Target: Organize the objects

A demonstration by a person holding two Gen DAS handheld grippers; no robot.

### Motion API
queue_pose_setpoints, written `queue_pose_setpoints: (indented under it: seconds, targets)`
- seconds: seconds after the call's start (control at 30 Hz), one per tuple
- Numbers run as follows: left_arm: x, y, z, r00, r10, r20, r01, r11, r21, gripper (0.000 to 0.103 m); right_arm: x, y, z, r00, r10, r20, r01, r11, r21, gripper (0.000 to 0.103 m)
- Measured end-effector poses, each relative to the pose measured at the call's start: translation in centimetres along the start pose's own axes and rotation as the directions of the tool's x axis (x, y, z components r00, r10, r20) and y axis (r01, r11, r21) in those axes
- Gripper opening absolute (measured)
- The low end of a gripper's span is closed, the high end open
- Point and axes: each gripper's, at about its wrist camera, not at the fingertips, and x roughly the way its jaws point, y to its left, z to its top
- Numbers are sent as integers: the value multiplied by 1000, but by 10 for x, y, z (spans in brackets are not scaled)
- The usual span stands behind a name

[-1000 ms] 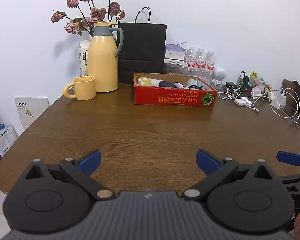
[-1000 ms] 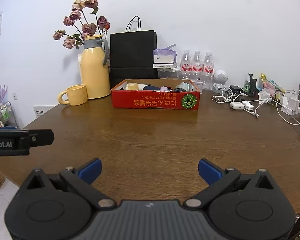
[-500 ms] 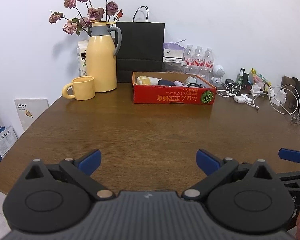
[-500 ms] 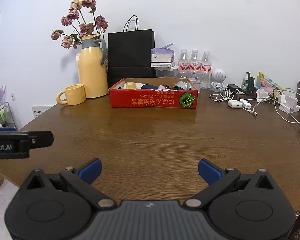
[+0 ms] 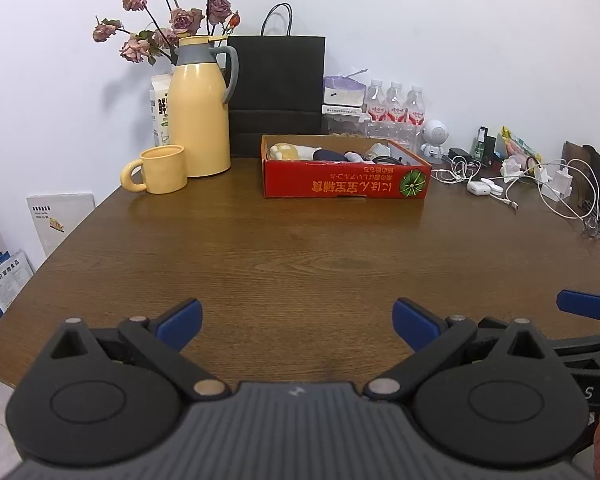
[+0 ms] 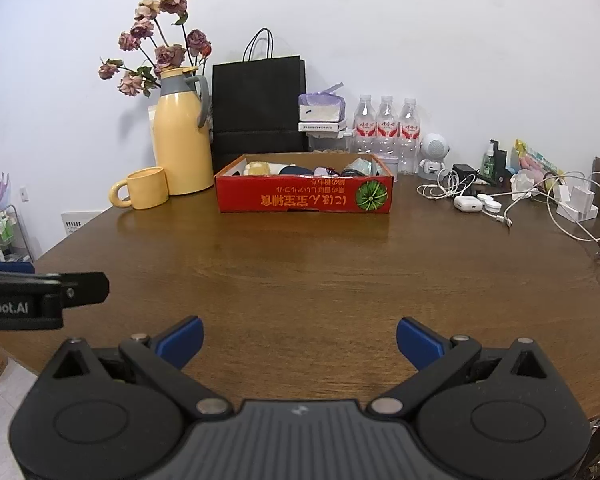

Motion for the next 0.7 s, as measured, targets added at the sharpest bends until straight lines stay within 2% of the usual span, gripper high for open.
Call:
queue_pose_setpoints:
  seconds: [0.7]
  targets:
    - [9, -2, -6, 999, -34, -31, 34, 999, 10, 103, -3, -9, 0, 1000, -16, 12, 16, 1000, -4, 103]
